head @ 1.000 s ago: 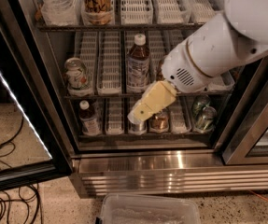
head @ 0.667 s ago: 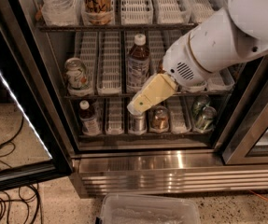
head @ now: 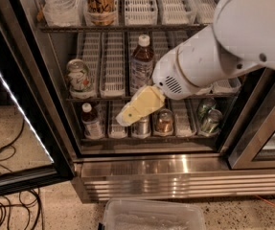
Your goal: Pick blue plastic bottle from bottom shelf of fridge
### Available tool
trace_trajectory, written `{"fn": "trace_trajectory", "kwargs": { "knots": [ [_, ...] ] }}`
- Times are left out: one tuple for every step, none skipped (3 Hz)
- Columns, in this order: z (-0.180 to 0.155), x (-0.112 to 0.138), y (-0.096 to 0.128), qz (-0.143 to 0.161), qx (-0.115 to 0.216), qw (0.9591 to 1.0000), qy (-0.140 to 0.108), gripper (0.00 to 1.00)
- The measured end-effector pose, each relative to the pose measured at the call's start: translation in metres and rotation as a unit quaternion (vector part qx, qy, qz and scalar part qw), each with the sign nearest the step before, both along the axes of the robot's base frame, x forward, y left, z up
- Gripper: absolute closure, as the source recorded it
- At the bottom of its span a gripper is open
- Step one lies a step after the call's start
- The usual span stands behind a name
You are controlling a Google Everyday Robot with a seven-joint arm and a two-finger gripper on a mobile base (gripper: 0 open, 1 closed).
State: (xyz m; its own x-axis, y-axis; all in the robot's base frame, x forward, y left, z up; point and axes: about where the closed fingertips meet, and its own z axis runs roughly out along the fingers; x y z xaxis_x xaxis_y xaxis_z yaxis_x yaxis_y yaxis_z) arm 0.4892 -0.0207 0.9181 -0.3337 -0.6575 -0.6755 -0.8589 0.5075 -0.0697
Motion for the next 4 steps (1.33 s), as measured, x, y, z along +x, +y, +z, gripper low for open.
{"fn": "trace_trajectory", "kwargs": {
  "knots": [
    [-0.043, -0.021, 0.055, -0.009, 0.04, 0.9987, 0.029, 0.0],
    [-0.092, -0.05, 0.113, -0.011, 0.031, 0.9988, 0.036, 0.0],
    [-0.138, -0.052, 0.134, -0.013, 0.005, 0.9999, 0.004, 0.0],
    [-0.137, -0.042, 0.14, -0.023, 0.015, 0.9994, -0.022, 0.0]
  ]
}}
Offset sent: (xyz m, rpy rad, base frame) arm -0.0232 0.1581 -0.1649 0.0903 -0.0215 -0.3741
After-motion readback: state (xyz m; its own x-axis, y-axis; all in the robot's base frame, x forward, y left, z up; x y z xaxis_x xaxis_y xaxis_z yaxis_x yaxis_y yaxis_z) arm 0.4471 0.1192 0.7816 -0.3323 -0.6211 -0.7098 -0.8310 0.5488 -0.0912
